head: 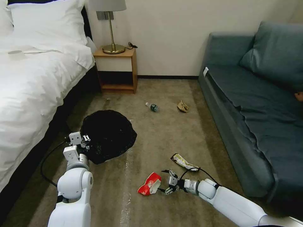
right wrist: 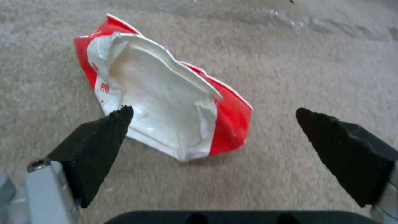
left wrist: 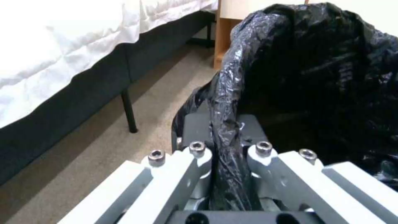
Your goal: Pick up the trash bin, then pick up the garbage on the floor and place it into the trash bin.
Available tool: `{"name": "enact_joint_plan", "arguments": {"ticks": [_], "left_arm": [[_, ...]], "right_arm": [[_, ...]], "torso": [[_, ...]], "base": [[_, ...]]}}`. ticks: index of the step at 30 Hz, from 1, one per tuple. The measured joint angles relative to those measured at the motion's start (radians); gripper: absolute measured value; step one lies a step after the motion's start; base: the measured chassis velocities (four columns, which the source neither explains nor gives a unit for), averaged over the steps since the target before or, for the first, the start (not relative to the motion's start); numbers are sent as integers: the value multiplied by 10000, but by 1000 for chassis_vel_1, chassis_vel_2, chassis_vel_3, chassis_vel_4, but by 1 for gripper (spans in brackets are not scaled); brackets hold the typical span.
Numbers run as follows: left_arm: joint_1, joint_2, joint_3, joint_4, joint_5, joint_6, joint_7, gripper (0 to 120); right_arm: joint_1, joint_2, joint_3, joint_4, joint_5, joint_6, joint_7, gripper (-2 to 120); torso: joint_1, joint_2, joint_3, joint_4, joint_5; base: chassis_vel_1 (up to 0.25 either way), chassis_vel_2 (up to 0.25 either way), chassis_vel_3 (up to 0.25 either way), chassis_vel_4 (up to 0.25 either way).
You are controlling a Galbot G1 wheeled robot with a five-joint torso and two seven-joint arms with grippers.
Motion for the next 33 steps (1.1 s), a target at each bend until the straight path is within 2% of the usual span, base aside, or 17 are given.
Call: {"name": "enact_joint_plan", "arguments": {"ticks": [7,19,27,33], "left_arm": [[-22,-46,34,-9,0,0,2,5],[-22,-36,-127,-35,-28,-8,23,5],[-37,-69,-79,-44,-28,-7,29,5],[-37,-76,-102,-52,-27,-5,28,5]], "right_arm": [[153,416,3,-457,-251,258,2,100],[129,694,25,-1001,-168,497,-19,100],[240,1411,62,-1443,-193,642,-26,100],[235,1470,91,-1658,-217,810,-28,98]], "torso": [[0,1,0,1,-1],[0,0,0,-1,-2],[0,0,0,1,-1],[0,0,0,1,-2]], "base": [[0,0,0,0],[0,0,0,0],[0,0,0,0],[0,0,0,0]]}}
